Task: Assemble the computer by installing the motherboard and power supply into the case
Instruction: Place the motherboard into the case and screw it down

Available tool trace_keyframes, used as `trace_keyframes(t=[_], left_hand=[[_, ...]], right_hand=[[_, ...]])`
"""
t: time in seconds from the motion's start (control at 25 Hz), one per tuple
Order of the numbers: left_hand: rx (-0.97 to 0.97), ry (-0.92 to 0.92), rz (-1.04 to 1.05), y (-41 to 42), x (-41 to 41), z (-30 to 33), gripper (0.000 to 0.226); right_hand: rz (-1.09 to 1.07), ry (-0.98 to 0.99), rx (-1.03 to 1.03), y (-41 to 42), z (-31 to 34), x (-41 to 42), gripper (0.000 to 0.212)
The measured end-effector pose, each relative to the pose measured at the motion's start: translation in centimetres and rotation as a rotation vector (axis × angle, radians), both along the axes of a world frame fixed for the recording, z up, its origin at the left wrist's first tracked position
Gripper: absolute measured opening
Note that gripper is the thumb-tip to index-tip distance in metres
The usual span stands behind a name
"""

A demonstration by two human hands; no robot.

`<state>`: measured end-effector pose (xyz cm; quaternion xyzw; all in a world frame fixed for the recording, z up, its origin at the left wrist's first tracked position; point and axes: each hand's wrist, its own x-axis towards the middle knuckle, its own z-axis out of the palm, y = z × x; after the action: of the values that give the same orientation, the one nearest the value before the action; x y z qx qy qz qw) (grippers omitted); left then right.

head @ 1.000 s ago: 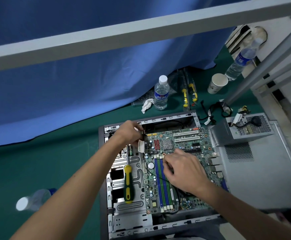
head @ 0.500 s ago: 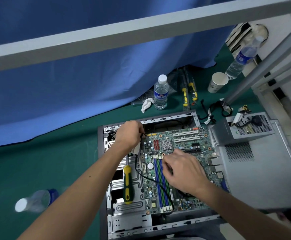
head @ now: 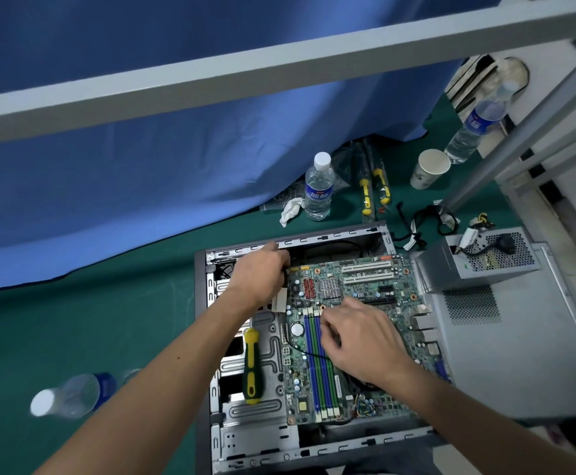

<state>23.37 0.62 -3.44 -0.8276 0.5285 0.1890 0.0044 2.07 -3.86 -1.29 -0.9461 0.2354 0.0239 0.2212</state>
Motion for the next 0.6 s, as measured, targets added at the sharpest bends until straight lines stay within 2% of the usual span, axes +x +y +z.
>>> trace_keyframes(t=[0.2,0.6], left_hand=[[0.046,-0.035,-0.089,-0.7,0.4,0.0,0.02],[-0.065,-0.021,0.006,0.3,1.2,0.2,0.018]], right_hand=[[-0.011,-0.003,-0.008,0.0,-0.2,0.1,0.03],[-0.029,-0.069,-0.039,0.0,-0.2,-0.1,0.027]])
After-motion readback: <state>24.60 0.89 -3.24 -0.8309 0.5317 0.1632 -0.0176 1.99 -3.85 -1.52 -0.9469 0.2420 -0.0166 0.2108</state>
